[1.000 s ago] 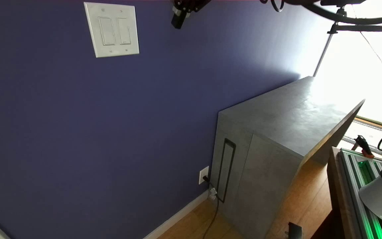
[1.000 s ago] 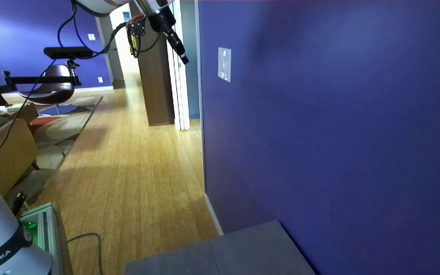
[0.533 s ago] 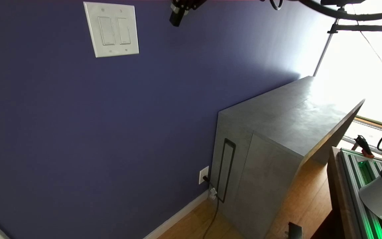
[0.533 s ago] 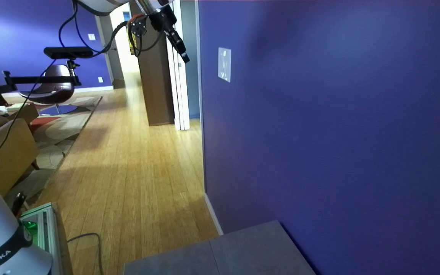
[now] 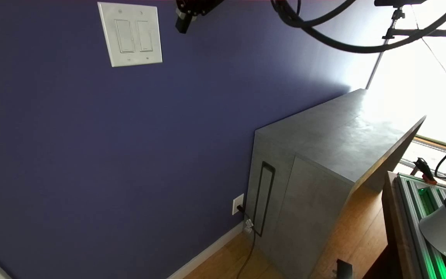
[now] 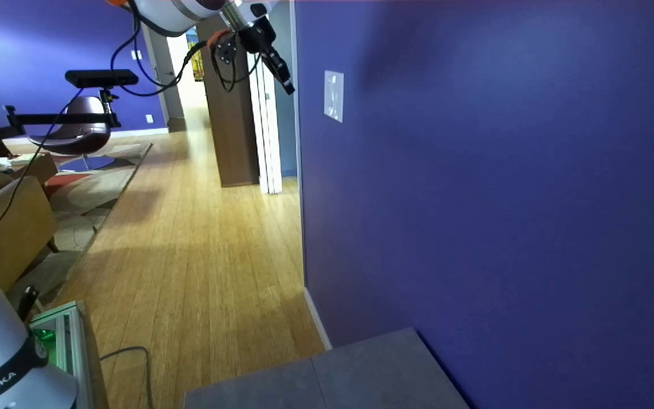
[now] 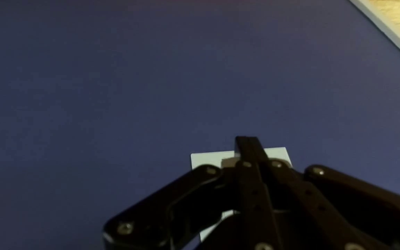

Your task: Flip the right light switch on the wall

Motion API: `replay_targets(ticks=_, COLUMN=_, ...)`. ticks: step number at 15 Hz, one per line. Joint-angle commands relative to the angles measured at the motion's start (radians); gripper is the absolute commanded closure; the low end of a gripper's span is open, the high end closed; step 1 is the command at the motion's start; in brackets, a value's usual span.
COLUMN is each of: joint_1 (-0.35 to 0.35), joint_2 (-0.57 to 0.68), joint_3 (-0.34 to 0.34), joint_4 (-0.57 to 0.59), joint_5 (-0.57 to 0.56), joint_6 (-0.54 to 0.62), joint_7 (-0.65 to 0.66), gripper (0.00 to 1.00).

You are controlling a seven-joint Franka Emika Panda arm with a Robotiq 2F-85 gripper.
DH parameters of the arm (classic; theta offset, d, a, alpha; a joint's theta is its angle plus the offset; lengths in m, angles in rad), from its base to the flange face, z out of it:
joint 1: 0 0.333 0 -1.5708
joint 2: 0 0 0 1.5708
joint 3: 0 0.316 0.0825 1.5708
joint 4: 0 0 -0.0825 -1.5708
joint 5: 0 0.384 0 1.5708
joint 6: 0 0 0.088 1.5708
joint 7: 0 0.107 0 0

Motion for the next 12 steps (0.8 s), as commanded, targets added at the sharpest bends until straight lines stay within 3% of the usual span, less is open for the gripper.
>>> replay_targets(ticks=1, joint_1=0.047, joint_2=0.102, joint_3=-0.041, joint_4=0.098, joint_5=-0.072, joint_6=0.01, joint_7=0.076, gripper=1.0)
replay_targets(ticks=12, joint_1=0.192, joint_2=0.287, joint_3=-0.177, joint_4=0.285, joint_5=-0.223, joint_6=-0.027, joint_7=0.222, gripper=1.0)
